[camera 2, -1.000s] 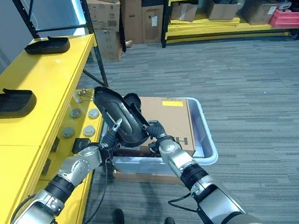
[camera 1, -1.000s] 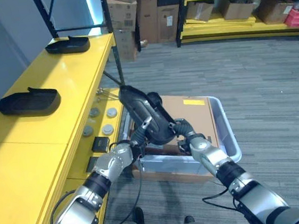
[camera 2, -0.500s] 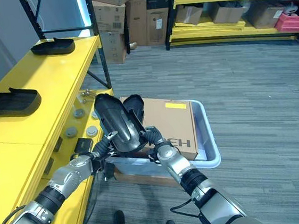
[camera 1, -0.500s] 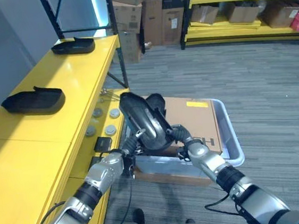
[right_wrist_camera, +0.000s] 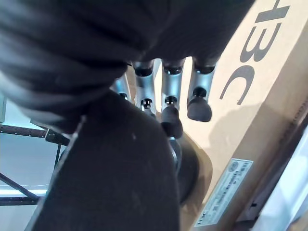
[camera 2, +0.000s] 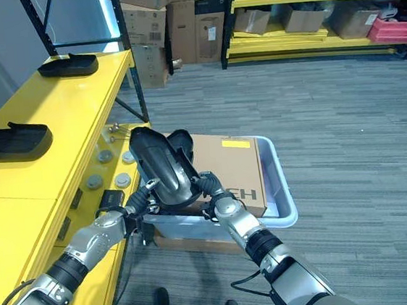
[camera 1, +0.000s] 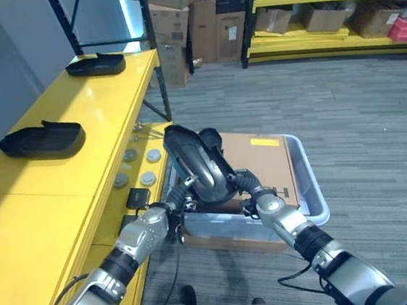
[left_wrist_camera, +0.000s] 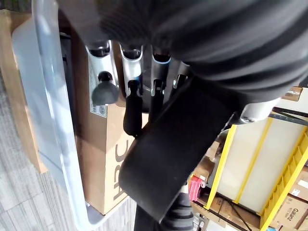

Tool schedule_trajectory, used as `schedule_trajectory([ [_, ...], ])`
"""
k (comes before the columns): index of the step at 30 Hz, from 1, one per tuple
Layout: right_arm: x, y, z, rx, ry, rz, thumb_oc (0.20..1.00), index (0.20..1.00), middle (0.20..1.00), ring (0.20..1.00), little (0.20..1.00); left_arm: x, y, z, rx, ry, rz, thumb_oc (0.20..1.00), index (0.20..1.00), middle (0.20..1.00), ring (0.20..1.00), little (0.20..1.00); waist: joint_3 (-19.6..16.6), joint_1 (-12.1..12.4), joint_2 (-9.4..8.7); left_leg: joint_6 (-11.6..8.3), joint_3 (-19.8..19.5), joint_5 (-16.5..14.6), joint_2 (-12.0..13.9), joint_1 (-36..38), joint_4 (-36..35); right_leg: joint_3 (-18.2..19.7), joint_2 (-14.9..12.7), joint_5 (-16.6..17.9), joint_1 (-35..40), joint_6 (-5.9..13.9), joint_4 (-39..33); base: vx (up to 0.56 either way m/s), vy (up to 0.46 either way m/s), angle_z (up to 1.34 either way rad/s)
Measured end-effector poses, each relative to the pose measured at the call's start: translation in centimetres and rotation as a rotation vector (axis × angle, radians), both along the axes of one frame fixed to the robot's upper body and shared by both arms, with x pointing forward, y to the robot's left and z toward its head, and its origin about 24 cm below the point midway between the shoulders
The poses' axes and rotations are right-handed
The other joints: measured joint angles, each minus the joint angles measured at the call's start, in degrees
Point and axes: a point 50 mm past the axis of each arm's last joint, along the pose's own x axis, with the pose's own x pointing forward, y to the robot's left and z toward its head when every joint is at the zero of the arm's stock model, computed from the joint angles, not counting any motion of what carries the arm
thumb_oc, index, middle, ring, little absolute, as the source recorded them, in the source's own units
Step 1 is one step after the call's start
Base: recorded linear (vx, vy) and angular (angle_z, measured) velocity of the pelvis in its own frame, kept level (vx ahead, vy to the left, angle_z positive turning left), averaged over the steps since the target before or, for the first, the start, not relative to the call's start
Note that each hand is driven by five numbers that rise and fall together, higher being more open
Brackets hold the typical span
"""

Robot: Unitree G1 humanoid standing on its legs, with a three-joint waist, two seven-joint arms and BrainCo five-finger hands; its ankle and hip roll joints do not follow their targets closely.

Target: Move parts from the plastic box to the shelf.

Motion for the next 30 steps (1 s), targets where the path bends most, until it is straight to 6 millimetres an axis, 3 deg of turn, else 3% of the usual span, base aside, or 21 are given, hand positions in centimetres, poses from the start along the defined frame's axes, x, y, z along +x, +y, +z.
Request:
schedule_trajectory([
  [5, 0.0, -0.1, 0.1, 0.000, -0.006, 0.002, 0.200, 0.200, 0.200, 0.200, 0.200, 0.0, -0.1, 0.0, -0.003, -0.003, 0.001, 0.200, 0.200, 0.200, 0.200, 0.200, 0.00, -0.03, 0.00, 0.00, 0.02, 0.00, 0.00, 0.02, 0.00, 0.03, 0.02, 0.02, 0.01, -0.02, 0.00, 0.00, 0.000, 0.00],
  [6, 0.0, -0.1, 0.1, 0.003, -0.011, 0.002, 1.000, 1.000, 1.000, 1.000, 1.000, 0.0, 0.0, 0.1, -0.004, -0.007, 0.003, 0.200, 0.200, 0.200, 0.200, 0.200, 0.00, -0.03, 0.00, 0.00, 0.02, 0.00, 0.01, 0.02, 0.00, 0.04, 0.02, 0.02, 0.01, -0.03, 0.00, 0.00, 0.000, 0.00],
  [12, 0.4, -0.3, 0.6, 0.065, -0.027, -0.066, 1.000, 1.000, 1.000, 1.000, 1.000, 0.2, 0.0, 0.3, -0.011, -0.034, 0.027, 0.200, 0.200, 0.200, 0.200, 0.200, -0.04, 0.05, -0.01, 0.01, 0.06, 0.00, 0.01, 0.12, 0.00, 0.06, 0.02, 0.03, 0.08, -0.03, 0.00, 0.00, 0.000, 0.00],
  [19, 0.3, -1.4, 2.8, 0.206, -0.118, -0.199, 1.000, 1.000, 1.000, 1.000, 1.000, 0.5, 0.6, 1.5, -0.040, -0.114, 0.068, 0.200, 0.200, 0.200, 0.200, 0.200, -0.03, -0.05, -0.01, 0.07, 0.22, -0.08, 0.01, 0.22, -0.21, 0.23, -0.04, -0.01, 0.04, -0.01, 0.00, 0.00, 0.000, 0.00],
  [21, -0.6, -4.7, 3.3, 0.278, -0.163, -0.336, 1.000, 1.000, 1.000, 1.000, 1.000, 0.5, 2.0, 2.0, -0.061, -0.139, 0.131, 0.200, 0.200, 0.200, 0.200, 0.200, -0.02, -0.23, -0.03, 0.05, 0.43, -0.23, 0.01, 0.36, -0.36, 0.44, -0.24, -0.47, -0.15, 0.04, -0.01, 0.00, 0.005, -0.02],
  [26, -2.5, -11.1, 3.0, 0.239, -0.189, -0.564, 1.000, 1.000, 1.000, 1.000, 1.000, 1.1, 5.5, 2.5, -0.042, -0.172, 0.259, 0.200, 0.200, 0.200, 0.200, 0.200, 0.01, -0.77, -0.09, -0.01, 1.53, -0.75, 0.23, 0.91, -0.37, 1.40, -0.20, -0.73, -0.23, -0.02, -0.02, 0.00, 0.008, -0.10],
  [30, -5.0, -13.8, 0.9, 0.218, -0.114, -0.679, 1.000, 1.000, 1.000, 1.000, 1.000, 0.8, 7.0, 2.2, -0.039, -0.177, 0.312, 0.200, 0.200, 0.200, 0.200, 0.200, -0.16, -2.11, -0.47, 0.05, 1.84, -0.96, 0.33, 0.99, -0.37, 1.57, -0.11, -0.62, -0.33, 0.28, -0.02, -0.01, 0.005, -0.09],
])
